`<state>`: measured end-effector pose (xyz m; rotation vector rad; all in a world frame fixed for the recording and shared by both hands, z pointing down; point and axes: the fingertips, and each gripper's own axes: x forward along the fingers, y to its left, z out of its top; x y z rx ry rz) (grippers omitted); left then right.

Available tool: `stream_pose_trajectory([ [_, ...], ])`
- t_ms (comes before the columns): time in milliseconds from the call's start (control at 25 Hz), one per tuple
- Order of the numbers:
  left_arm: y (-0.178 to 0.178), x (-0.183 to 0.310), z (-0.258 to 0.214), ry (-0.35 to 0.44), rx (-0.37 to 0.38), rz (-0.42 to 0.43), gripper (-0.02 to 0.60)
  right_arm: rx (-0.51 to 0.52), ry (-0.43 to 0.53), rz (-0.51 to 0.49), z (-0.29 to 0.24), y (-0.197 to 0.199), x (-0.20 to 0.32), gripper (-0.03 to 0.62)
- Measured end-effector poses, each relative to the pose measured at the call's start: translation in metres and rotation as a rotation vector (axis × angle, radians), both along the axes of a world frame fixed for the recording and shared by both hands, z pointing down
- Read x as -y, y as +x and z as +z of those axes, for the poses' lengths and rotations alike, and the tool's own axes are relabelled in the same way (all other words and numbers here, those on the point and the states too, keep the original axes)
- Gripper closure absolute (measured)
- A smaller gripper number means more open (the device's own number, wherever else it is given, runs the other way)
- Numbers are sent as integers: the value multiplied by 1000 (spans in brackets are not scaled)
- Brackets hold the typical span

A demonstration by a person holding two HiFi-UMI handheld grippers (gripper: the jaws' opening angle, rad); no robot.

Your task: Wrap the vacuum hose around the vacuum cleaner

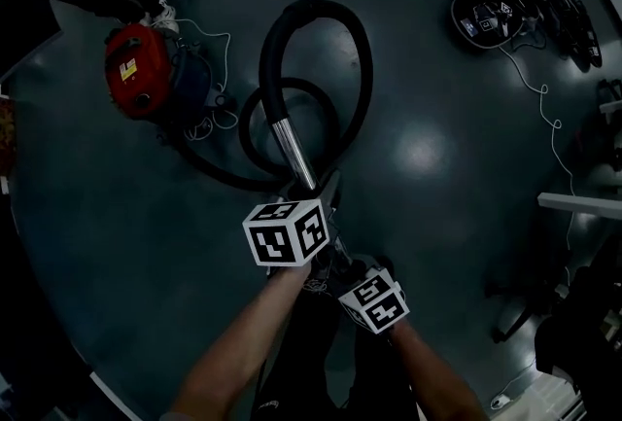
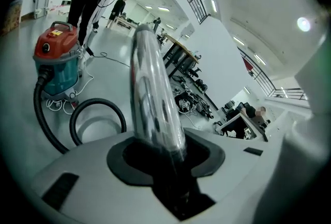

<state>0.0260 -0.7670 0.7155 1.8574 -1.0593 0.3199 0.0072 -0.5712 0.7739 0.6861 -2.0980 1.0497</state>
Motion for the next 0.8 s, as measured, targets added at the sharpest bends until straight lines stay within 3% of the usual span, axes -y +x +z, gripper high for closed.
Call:
stream_pose_trajectory([
  [200, 5, -8, 5, 5, 37, 190, 357, -48, -11, -89, 3, 18, -4, 474],
  [320, 15, -11, 9, -10, 49, 256, 304, -57, -10, -152, 3, 35, -1, 474],
  [560, 28, -15, 17, -124, 14, 324, 267, -76, -7, -310, 12, 75, 18, 476],
  [800, 54, -3, 22, -250, -3, 294, 263, -70, -1, -504, 17, 128, 49, 476],
])
